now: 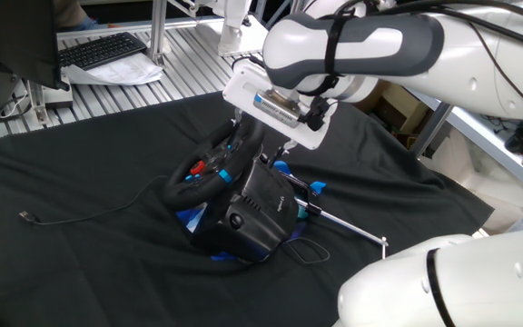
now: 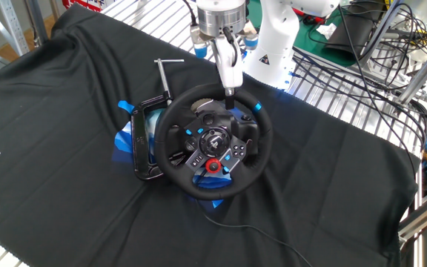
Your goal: Rotate the steering wheel 90 degrees clockwise
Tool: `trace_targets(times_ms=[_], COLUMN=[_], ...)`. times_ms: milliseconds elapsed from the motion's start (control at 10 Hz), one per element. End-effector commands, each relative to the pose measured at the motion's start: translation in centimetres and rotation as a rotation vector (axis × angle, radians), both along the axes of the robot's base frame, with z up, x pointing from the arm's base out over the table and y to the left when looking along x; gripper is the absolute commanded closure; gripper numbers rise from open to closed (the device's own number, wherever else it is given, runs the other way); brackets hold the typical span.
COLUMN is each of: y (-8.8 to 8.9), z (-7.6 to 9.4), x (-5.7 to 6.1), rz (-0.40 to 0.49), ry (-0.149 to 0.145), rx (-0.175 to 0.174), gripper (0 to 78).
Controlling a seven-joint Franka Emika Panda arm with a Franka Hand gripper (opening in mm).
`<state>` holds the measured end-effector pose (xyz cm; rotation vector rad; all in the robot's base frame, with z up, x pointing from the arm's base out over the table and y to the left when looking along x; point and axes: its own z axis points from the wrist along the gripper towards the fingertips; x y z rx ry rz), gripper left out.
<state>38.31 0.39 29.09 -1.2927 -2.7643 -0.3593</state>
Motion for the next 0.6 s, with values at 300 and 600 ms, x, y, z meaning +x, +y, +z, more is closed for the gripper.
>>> trace_targets(times_ms=[300,600], y=[-0.1,-0.4], z=[1.4,1.4], x=[0.0,0.3], rz=[0.003,0.023], ry=[-0.003,-0.002], rx=[-0.005,-0.01], gripper=[0.1,0.1])
